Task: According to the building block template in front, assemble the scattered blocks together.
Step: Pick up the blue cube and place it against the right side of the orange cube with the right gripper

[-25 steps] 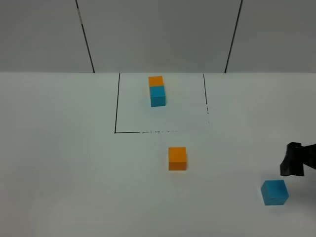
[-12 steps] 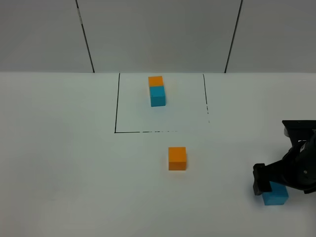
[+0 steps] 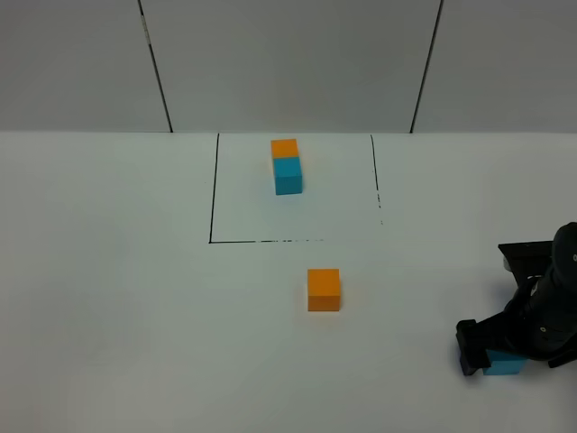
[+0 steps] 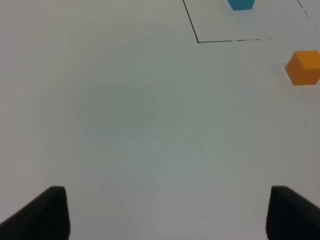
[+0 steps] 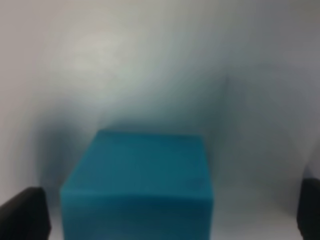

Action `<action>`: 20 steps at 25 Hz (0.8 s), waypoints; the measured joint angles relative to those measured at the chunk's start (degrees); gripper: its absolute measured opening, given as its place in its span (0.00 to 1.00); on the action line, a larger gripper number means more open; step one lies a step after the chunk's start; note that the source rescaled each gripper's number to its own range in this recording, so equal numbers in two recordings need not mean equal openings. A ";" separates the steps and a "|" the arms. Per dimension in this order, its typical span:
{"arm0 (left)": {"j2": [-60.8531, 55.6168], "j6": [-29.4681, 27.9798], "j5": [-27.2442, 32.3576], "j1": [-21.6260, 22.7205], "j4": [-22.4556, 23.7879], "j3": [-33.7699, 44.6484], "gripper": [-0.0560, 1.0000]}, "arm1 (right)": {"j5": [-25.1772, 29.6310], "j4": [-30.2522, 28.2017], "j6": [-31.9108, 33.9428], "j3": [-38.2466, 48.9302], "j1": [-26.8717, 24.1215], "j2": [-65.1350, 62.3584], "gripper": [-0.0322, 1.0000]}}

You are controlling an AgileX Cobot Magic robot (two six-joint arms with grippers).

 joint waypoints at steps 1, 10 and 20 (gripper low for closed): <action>0.00 0.00 0.00 0.00 0.00 0.00 0.70 | -0.12 0.00 0.00 -0.14 0.00 0.24 1.00; 0.00 0.00 0.00 0.00 0.00 0.00 0.70 | 0.55 -0.77 0.22 -0.77 0.00 1.69 0.82; 0.00 0.00 0.00 0.00 0.00 0.00 0.70 | 0.97 -2.49 0.01 -1.06 -0.07 2.15 0.04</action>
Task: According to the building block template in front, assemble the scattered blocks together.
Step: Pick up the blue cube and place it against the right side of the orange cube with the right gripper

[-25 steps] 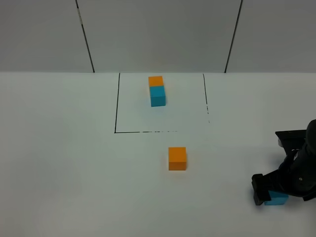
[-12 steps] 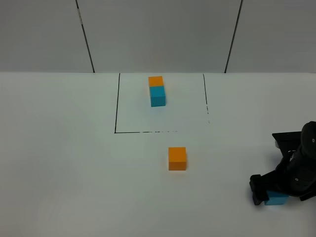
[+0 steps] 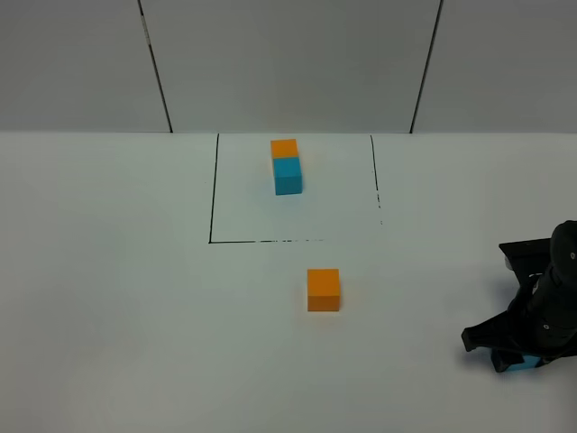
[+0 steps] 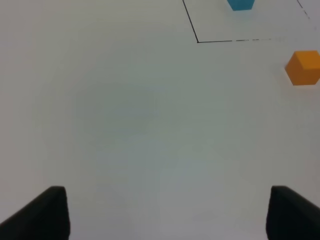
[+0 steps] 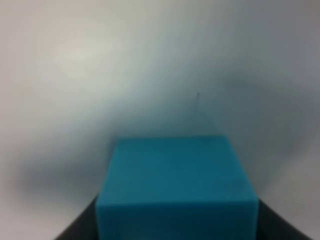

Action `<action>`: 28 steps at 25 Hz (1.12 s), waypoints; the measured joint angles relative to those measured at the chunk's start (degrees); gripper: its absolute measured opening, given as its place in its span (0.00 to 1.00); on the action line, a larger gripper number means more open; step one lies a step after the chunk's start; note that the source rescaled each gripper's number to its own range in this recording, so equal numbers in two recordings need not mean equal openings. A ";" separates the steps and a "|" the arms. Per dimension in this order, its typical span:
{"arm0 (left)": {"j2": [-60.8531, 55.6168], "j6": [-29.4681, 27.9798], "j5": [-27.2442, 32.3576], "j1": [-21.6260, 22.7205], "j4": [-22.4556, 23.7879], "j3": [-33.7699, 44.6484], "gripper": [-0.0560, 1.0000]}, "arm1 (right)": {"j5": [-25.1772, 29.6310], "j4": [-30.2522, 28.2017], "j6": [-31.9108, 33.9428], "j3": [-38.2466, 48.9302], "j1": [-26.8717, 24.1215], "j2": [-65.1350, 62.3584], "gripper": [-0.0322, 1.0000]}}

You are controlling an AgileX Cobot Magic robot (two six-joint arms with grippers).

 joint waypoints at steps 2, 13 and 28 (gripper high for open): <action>0.00 0.00 0.00 0.00 0.00 0.00 0.70 | 0.34 -0.20 -0.46 -0.37 0.00 0.00 0.04; 0.00 0.00 0.00 0.00 0.00 0.00 0.70 | 19.02 -8.38 -26.16 -19.38 2.20 1.44 0.04; 0.00 0.10 0.00 0.00 0.00 0.00 0.70 | 25.23 -8.79 -52.45 -37.89 14.46 12.79 0.03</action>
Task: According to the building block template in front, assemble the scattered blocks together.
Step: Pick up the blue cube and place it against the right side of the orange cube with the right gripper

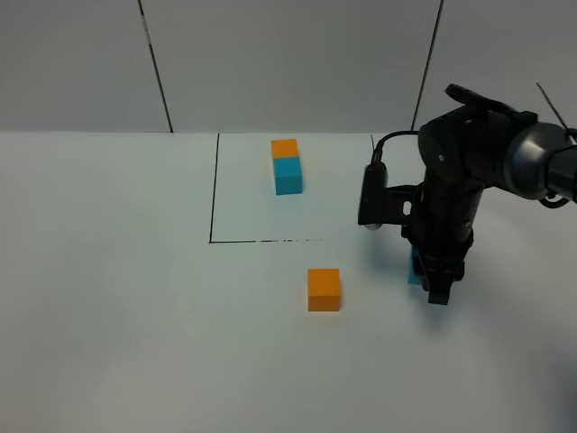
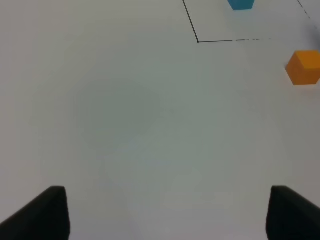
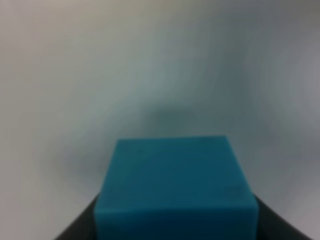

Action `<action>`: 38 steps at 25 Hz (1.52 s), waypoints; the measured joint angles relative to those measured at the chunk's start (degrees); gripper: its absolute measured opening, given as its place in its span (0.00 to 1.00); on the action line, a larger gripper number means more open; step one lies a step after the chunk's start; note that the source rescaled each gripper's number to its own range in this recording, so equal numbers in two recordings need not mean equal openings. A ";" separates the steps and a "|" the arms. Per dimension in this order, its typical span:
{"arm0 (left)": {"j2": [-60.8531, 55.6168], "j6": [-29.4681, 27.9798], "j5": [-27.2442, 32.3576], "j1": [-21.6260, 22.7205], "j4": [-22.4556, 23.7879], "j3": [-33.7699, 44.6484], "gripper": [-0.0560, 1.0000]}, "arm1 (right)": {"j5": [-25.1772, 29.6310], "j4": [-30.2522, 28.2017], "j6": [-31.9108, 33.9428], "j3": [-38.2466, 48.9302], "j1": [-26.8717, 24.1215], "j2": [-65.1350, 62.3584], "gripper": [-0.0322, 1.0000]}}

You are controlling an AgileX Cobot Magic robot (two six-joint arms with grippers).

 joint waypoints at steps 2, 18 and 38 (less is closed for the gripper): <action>0.00 0.00 0.00 0.00 0.00 0.00 0.70 | 1.69 -0.06 0.60 -1.65 0.76 1.69 0.03; 0.00 0.00 0.00 0.00 0.00 0.00 0.70 | -0.94 3.06 1.51 -2.84 5.72 7.86 0.03; 0.00 0.00 0.00 0.00 0.00 0.00 0.70 | -0.94 3.02 -0.22 -6.89 6.96 10.42 0.03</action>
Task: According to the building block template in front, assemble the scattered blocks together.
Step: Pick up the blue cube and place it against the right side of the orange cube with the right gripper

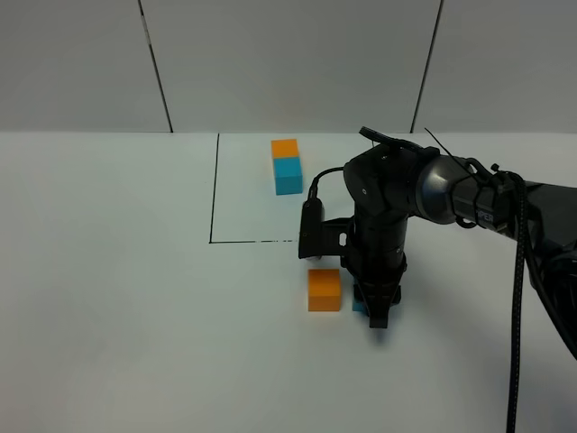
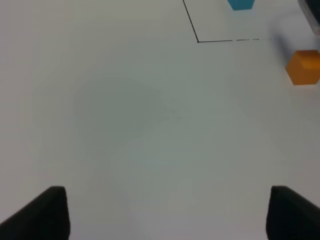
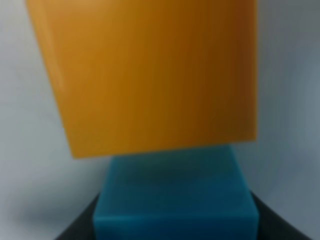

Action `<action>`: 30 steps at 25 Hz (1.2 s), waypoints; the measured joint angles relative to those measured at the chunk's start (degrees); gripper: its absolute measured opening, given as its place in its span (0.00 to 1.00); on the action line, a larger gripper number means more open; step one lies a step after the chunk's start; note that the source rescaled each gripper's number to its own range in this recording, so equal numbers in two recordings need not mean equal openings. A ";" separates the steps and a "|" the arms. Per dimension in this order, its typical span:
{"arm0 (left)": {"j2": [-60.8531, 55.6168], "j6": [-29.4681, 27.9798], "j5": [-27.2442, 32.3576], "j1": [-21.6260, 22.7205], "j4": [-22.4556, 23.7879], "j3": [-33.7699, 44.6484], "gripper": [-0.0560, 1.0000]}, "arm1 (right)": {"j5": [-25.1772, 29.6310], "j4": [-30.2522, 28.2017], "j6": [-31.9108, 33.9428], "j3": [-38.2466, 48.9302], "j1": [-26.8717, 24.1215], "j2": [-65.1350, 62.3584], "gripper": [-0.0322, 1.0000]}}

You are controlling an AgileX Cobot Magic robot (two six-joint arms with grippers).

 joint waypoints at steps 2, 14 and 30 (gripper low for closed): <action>0.00 0.00 0.00 0.00 0.00 0.00 0.70 | -0.13 0.06 -0.59 -0.06 0.33 0.00 0.03; 0.00 -0.06 0.00 0.00 0.00 0.00 0.70 | -1.06 0.63 -1.84 -0.06 0.59 0.00 0.03; 0.00 -0.13 0.00 0.00 0.00 0.00 0.70 | -3.73 1.17 -2.92 -0.06 0.91 0.00 0.03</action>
